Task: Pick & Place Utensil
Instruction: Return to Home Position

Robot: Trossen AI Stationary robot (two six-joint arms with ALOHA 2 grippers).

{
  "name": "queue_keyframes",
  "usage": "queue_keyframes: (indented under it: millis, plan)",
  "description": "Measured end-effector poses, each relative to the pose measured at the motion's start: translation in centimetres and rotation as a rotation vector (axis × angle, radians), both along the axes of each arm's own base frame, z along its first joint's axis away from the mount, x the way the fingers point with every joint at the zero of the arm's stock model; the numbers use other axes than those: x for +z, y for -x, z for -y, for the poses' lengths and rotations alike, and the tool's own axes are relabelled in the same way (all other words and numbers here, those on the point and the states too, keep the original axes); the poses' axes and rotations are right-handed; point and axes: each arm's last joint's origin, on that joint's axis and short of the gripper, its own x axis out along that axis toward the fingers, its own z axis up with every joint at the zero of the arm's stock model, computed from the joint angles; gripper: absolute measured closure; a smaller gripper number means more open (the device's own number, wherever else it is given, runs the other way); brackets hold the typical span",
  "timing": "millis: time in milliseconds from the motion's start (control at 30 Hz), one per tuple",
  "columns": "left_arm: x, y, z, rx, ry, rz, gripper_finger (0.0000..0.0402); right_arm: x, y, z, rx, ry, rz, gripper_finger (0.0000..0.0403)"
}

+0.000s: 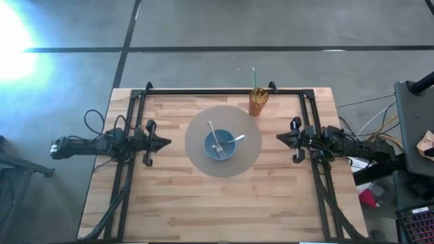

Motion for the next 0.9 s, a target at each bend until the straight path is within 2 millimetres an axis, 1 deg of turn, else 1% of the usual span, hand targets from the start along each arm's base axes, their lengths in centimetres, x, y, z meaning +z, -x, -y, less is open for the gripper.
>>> queue_keyframes:
  millis: [167, 333, 533, 900]
  plan:
    - [0.0, 0.0, 0.0, 0.005, 0.011, -0.003, 0.0401, -0.5, -0.1, 0.1, -0.037, -0.014, -0.058, 0.0394]
    - [-1.4, 0.0, 0.0, 0.004, 0.019, -0.142, 0.0401, -0.8, -0.3, 0.2, -0.052, -0.057, -0.088, 0.0394]
    - [-1.5, -0.1, 0.0, 0.006, 0.009, -0.154, 0.0401, -1.2, -0.4, 0.2, -0.066, -0.061, -0.124, 0.0394]
    - [-1.6, -0.1, 0.0, 0.007, 0.001, -0.17, 0.0401, -1.2, -0.5, 0.2, -0.067, -0.076, -0.131, 0.0394]
